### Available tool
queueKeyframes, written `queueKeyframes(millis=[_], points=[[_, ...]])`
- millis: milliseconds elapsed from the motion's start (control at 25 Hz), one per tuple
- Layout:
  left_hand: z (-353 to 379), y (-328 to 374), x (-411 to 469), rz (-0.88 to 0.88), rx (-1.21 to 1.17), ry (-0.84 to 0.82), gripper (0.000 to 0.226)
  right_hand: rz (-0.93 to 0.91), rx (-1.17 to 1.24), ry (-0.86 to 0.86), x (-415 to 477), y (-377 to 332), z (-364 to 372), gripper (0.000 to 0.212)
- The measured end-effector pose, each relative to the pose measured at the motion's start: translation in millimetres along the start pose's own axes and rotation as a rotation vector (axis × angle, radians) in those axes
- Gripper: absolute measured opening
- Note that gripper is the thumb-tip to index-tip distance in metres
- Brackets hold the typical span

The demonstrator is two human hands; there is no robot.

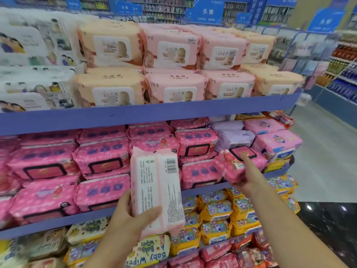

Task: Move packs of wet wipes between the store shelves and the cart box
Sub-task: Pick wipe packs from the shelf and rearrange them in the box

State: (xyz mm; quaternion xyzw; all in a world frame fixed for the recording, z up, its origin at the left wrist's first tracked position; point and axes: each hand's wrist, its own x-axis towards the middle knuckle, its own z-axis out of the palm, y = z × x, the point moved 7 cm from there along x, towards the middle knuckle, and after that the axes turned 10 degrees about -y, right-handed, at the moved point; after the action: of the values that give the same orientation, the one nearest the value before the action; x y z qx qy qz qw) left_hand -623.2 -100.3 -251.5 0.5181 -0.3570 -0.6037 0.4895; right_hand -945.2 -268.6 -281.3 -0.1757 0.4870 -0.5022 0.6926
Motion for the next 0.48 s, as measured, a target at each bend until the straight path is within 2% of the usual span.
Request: queueKeyframes(millis=[160,280,320,440,480], points=[[-46,13,-52,0.082,0.18,0.12,0.073,-0.079,-0.21,-0.184,-94,46,42,0.042],[-98,20,-115,0.133,0.384,0.243,0.077,-0.057,-0.345,-0.338,-155,106,95,0.034],[-124,20,-146,0.153,0.444,0.301,0.077,-0.024,-0.417,-0.379,-170,135,116,0.04],[-193,19,-242,0.182,0.615,0.452,0.07,0.044,-0.626,-0.477,-211,223,174,0.08],[-219,16,-276,0.179,0.664,0.525,0.068,0.042,-0.665,-0.531,-228,252,198,0.083]])
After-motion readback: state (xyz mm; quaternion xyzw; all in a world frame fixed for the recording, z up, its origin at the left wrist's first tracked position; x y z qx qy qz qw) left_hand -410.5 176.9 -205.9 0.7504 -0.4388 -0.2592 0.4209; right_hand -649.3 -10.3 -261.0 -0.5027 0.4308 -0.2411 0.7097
